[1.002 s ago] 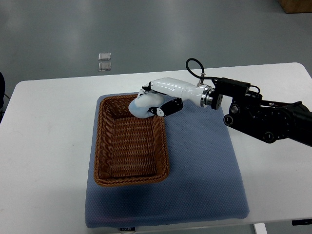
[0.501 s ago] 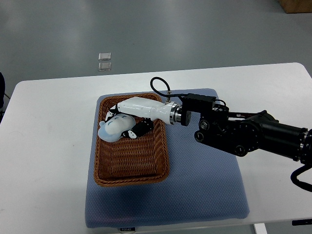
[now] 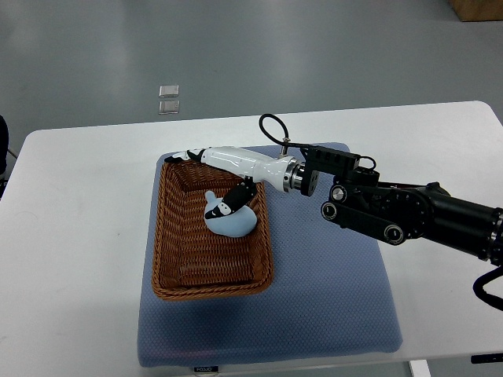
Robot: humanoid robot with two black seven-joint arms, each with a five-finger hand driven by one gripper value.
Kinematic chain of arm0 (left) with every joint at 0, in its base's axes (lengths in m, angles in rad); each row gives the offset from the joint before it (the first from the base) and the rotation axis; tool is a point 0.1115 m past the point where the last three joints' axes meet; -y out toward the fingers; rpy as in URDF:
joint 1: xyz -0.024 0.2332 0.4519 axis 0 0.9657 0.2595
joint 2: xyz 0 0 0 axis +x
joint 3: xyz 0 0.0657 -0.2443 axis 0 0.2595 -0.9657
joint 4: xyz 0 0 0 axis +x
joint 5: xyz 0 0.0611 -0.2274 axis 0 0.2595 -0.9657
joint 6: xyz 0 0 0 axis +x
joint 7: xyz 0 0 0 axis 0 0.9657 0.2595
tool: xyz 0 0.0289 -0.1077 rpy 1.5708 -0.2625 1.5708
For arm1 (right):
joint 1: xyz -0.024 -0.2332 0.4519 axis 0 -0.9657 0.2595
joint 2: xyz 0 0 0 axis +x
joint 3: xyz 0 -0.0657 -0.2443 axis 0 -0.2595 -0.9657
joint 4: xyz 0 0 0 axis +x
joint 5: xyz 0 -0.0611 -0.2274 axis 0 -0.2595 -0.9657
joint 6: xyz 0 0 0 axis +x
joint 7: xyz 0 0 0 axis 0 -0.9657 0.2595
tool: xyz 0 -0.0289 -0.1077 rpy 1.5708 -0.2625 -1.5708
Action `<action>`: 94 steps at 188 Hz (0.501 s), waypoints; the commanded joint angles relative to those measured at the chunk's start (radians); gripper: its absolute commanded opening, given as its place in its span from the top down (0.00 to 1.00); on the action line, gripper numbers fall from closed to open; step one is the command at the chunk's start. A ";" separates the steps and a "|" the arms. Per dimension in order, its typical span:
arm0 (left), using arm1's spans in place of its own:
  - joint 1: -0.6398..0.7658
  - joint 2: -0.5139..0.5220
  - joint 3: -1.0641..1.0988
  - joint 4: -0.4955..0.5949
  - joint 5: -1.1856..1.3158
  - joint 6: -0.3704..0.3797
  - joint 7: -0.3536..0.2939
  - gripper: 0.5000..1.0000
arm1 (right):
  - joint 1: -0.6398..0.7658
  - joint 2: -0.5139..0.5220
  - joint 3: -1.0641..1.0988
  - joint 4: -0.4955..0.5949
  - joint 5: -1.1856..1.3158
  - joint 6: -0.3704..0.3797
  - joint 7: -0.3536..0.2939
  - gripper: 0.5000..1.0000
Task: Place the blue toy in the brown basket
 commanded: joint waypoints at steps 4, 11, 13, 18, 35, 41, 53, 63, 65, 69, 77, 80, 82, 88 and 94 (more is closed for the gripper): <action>0.000 0.000 0.000 0.000 0.000 0.000 0.000 0.00 | -0.002 -0.030 0.042 -0.001 0.160 0.057 -0.003 0.18; 0.000 0.000 0.000 0.000 0.000 0.000 0.000 0.00 | -0.004 -0.039 0.061 -0.001 0.200 0.075 -0.003 0.18; 0.000 0.000 0.000 0.000 0.000 0.000 0.000 0.00 | -0.005 -0.042 0.067 -0.001 0.214 0.081 -0.004 0.18; 0.000 0.000 0.000 0.000 0.000 0.000 0.000 0.00 | -0.011 -0.050 0.088 -0.001 0.255 0.099 -0.009 0.18; 0.000 0.000 0.000 0.000 0.000 0.000 0.000 0.00 | -0.039 -0.075 0.151 -0.001 0.368 0.155 -0.056 0.18; 0.000 0.000 0.000 0.000 0.000 0.000 0.000 0.00 | -0.053 -0.084 0.176 -0.004 0.412 0.181 -0.079 0.18; 0.000 0.000 0.000 0.000 0.000 0.001 0.000 0.00 | -0.088 -0.091 0.222 -0.018 0.493 0.231 -0.124 0.18; 0.000 0.000 0.000 0.000 0.002 0.000 0.000 0.00 | -0.110 -0.091 0.256 -0.046 0.550 0.265 -0.153 0.18; 0.000 0.000 0.000 0.000 0.000 0.000 0.000 0.00 | -0.113 -0.091 0.262 -0.053 0.562 0.270 -0.159 0.18; 0.000 0.000 0.000 0.000 0.000 0.000 0.000 0.00 | -0.120 -0.090 0.276 -0.067 0.585 0.279 -0.167 0.18; 0.000 0.000 0.000 0.000 0.000 0.000 0.000 0.00 | -0.134 -0.088 0.296 -0.093 0.631 0.294 -0.188 0.18; 0.000 0.000 0.000 0.000 0.000 0.001 0.000 0.00 | -0.137 -0.088 0.302 -0.098 0.644 0.297 -0.193 0.18; 0.000 0.000 0.000 0.000 0.000 0.000 0.000 0.00 | -0.142 -0.088 0.305 -0.104 0.658 0.299 -0.199 0.18; 0.000 0.000 0.000 0.000 0.000 0.000 0.000 0.00 | -0.150 -0.088 0.316 -0.118 0.699 0.308 -0.219 0.18; 0.000 0.000 0.000 0.000 0.000 0.000 0.000 0.00 | -0.157 -0.091 0.320 -0.130 0.745 0.316 -0.243 0.18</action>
